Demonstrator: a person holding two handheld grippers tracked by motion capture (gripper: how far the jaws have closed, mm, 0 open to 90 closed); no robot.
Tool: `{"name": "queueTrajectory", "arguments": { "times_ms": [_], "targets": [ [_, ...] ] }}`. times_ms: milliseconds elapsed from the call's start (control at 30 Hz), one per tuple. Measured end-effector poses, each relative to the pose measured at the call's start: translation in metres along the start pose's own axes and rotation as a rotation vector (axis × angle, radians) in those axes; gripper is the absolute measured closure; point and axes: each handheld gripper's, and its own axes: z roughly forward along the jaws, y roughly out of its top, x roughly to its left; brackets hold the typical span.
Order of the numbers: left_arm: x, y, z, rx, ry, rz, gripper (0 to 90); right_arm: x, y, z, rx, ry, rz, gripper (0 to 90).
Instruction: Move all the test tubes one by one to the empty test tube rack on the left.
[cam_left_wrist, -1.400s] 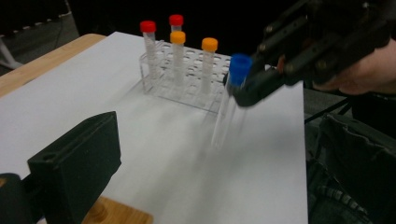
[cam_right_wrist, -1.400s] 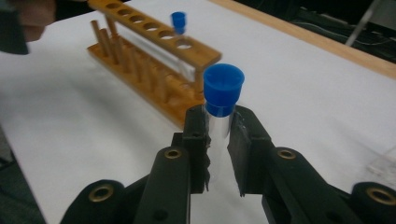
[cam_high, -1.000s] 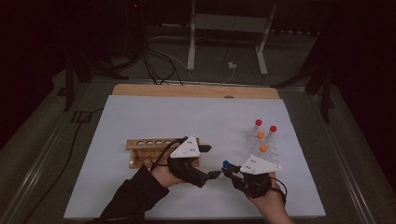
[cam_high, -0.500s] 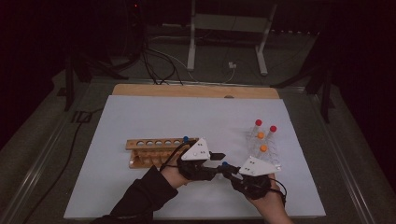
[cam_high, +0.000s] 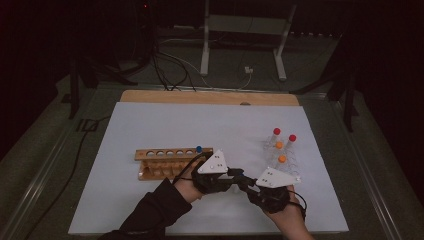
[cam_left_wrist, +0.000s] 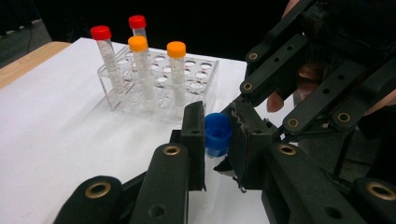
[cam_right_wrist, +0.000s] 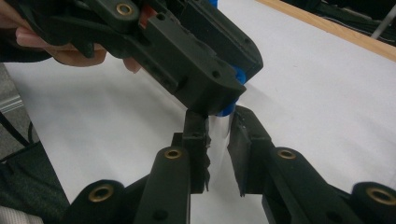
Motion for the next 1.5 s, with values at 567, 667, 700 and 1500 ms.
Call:
{"name": "queueTrajectory", "arguments": {
  "times_ms": [567,667,700,1500],
  "targets": [
    [0.016,0.010,-0.049,-0.034,0.100,-0.019,78.0,-0.008,0.002,-0.009,-0.070,-0.044,0.075,9.6],
    [0.019,0.010,-0.060,-0.038,0.130,-0.023,78.1,-0.010,0.003,-0.010,-0.076,-0.049,0.082,1.4],
    [0.019,0.009,-0.063,-0.041,0.142,-0.025,78.0,-0.010,0.002,-0.011,-0.076,-0.048,0.083,0.0],
    [0.059,0.005,-0.122,-0.041,0.369,-0.066,78.0,-0.021,0.000,-0.020,-0.114,-0.017,0.116,0.0]
  ]
}}
